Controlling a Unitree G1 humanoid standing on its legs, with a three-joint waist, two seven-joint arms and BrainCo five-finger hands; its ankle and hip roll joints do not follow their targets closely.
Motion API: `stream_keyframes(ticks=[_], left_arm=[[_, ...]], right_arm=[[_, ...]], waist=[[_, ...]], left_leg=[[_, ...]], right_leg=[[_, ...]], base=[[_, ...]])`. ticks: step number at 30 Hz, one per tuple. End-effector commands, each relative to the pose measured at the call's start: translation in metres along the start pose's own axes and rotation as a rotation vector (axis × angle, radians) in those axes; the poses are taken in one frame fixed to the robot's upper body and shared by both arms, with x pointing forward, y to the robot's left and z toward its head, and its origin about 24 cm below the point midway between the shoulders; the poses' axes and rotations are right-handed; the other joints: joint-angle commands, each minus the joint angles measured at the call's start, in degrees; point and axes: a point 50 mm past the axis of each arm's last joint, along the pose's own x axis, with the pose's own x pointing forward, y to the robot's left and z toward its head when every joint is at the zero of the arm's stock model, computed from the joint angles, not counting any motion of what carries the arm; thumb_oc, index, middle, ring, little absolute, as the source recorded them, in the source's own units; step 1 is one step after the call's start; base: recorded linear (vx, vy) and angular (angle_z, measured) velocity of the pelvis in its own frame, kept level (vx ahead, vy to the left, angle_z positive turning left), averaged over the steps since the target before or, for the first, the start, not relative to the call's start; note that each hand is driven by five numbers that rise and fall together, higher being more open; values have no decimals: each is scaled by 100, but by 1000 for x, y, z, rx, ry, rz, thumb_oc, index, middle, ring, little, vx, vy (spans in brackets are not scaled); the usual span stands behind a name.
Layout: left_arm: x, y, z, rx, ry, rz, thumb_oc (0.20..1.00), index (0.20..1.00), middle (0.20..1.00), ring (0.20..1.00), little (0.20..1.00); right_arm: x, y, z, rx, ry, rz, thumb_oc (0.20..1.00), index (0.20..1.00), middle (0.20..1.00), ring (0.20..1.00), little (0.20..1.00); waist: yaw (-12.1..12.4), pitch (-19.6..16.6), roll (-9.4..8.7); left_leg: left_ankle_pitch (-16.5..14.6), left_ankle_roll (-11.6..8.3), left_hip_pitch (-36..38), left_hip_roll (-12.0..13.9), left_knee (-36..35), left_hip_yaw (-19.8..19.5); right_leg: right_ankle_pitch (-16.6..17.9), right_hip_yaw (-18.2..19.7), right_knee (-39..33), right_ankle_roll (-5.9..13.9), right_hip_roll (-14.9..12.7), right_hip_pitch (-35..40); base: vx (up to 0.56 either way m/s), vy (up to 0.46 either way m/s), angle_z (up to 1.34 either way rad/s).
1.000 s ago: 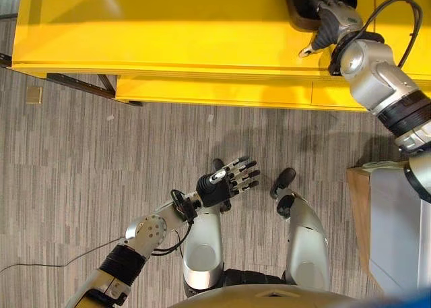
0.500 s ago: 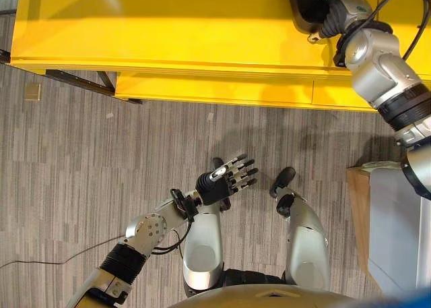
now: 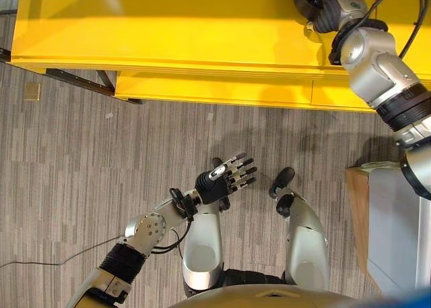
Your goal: Move parts from the plastic box to the shelf.
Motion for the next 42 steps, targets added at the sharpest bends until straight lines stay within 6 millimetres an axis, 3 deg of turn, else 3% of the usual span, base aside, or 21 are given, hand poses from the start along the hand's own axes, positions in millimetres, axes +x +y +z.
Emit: stream_keyframes(ticks=[1, 17, 31, 35, 42], left_arm=[[7, -23, -10, -21, -8, -111, 1000, 1000, 1000, 1000, 1000], [11, -23, -12, -28, -22, -121, 1000, 1000, 1000, 1000, 1000], [17, -31, -8, -103, -78, -171, 1000, 1000, 1000, 1000, 1000], [20, -32, -6, -8, -55, -151, 1000, 1000, 1000, 1000, 1000], [20, -35, -1, -13, -67, -153, 1000, 1000, 1000, 1000, 1000]], right_arm=[[0, -18, 10, -32, -53, -64, 200, 200, 200, 200, 200], [-3, -5, 20, 34, -53, -76, 200, 200, 200, 200, 200], [-3, 9, 12, 138, 55, -71, 200, 200, 200, 200, 200], [-3, 20, 7, 202, 100, -30, 200, 200, 200, 200, 200], [-3, 26, 9, 246, 74, -13, 200, 200, 200, 200, 200]], waist=[[177, -150, 20], [178, -150, 53], [152, -150, 41], [146, -150, 52], [131, -150, 94]], left_leg=[[90, -636, 79, 537, -119, -249], [82, -626, 101, 546, -107, -220], [71, -620, 76, 529, -101, -219], [61, -605, 78, 514, -93, -216], [55, -599, 83, 503, -80, -198]], right_leg=[[-394, 20, 638, 562, -316, -142], [-425, 17, 682, 562, -339, -130], [-406, 66, 656, 549, -304, -170], [-395, 78, 638, 550, -303, -157], [-397, 92, 644, 561, -327, -158]], base=[[0, 0, 0], [0, 0, 0], [0, 0, 0], [0, 0, 0], [2, 19, 0]])
